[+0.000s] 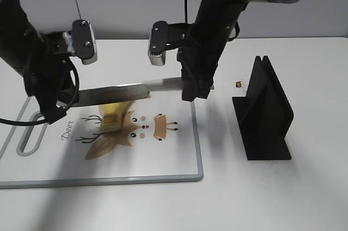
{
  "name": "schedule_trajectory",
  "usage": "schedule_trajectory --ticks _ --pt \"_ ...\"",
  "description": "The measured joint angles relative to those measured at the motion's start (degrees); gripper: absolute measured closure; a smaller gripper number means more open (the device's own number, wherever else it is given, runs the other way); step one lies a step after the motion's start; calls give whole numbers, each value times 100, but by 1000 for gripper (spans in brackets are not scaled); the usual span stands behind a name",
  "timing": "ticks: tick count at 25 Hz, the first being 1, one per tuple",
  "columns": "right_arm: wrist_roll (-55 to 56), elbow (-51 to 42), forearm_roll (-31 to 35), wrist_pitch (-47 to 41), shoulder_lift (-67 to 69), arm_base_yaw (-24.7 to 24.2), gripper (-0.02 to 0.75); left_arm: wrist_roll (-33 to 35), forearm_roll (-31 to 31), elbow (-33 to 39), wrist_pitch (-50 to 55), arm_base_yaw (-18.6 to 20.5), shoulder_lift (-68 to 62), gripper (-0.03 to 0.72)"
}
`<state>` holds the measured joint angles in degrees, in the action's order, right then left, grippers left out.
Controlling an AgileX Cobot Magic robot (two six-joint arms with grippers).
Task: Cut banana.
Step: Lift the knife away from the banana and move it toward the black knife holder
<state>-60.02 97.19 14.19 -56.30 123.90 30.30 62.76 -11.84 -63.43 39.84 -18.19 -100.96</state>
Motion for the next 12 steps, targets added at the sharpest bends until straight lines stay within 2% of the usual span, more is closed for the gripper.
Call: schedule_trajectory --ticks 12 --pt "11 0 66 -359 -682 40 553 -42 181 0 533 -36 882 690"
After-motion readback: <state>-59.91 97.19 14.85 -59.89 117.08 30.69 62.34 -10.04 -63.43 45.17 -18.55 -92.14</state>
